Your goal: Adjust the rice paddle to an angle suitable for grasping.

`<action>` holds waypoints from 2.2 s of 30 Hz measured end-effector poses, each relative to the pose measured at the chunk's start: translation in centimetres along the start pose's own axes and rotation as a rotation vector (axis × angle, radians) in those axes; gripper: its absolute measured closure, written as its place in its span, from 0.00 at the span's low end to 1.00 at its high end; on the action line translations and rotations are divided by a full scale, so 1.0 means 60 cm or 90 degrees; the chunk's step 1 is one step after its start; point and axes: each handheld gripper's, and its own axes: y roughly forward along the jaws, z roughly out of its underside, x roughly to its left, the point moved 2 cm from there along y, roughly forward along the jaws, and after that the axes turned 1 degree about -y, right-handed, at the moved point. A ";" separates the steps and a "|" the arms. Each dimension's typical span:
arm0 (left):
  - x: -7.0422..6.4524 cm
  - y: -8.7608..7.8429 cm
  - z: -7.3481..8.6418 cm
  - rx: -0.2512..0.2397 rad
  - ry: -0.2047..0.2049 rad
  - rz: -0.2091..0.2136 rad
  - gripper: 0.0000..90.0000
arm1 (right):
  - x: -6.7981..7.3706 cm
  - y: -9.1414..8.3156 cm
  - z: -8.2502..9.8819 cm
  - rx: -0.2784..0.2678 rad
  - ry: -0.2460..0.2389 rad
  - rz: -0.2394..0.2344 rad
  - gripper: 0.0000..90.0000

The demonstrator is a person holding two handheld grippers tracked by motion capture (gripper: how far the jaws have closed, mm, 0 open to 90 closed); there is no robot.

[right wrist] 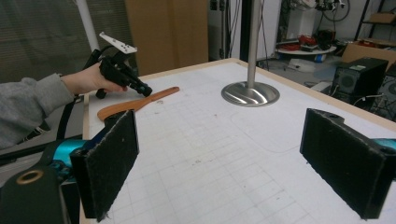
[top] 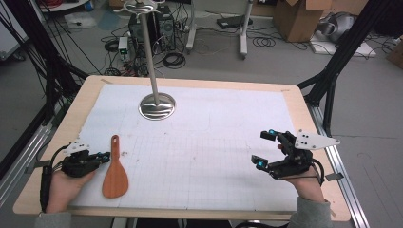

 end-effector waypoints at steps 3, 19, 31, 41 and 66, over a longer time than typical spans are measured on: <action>-0.001 0.006 -0.004 0.006 0.001 0.004 0.99 | 0.003 -0.006 0.002 0.002 0.003 0.002 0.11; -0.035 0.057 -0.038 0.015 0.045 0.061 0.99 | 0.010 -0.039 0.012 0.006 0.012 0.030 0.11; -0.087 0.092 -0.063 0.047 0.123 0.105 0.99 | 0.016 -0.053 0.016 0.012 0.013 0.040 0.11; -0.114 0.097 -0.077 0.039 0.168 0.112 1.00 | 0.016 -0.063 0.016 0.007 0.011 0.047 0.11; -0.197 0.015 -0.005 0.085 0.190 0.125 0.99 | 0.003 -0.013 -0.005 -0.018 0.001 -0.002 0.11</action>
